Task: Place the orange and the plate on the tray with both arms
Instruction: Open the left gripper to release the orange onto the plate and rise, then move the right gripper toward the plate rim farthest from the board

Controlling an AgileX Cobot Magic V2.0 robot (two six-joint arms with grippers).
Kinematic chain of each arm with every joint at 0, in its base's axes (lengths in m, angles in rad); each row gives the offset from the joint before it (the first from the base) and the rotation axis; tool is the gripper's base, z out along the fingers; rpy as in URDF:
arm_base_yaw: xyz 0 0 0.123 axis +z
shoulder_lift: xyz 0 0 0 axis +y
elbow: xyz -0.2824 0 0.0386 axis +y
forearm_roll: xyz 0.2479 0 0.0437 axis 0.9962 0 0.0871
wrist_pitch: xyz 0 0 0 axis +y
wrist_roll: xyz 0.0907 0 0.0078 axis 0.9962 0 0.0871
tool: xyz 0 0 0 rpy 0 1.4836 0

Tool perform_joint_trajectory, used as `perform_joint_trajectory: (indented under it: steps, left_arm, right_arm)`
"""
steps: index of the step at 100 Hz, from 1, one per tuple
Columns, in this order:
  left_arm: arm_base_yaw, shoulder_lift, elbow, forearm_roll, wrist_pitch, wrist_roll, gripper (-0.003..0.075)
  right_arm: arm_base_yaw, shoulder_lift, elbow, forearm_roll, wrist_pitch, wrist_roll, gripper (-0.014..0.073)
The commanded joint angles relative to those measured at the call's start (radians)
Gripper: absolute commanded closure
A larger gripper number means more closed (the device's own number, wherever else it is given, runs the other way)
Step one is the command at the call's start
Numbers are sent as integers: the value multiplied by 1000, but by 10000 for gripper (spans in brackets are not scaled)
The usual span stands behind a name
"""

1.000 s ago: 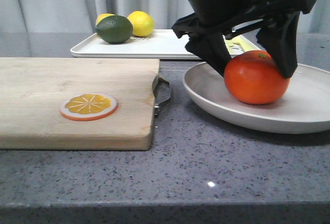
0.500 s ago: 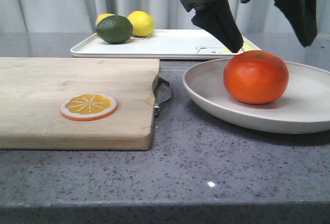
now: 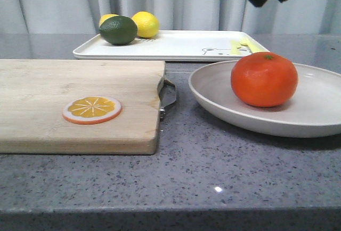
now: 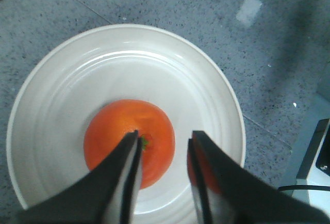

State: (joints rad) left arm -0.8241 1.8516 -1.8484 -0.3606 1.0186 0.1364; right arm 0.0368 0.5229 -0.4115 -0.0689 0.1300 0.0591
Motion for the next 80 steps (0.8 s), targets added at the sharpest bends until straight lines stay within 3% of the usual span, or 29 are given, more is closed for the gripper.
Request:
perform_joint_trajectory:
  steps: [1,18,80]
  left_arm:
    - [-3,-110,22,-15,-75,3,640]
    - [-3,-242,186,-13,-186,3,741]
    - [-3,-812,833,57,-585,3,740]
  right_arm:
    - [-5,8,-39,-3,-68,0,661]
    - [-5,8,-39,-3,-69,0,661]
    - [-5,8,-39,-1,2,0,661]
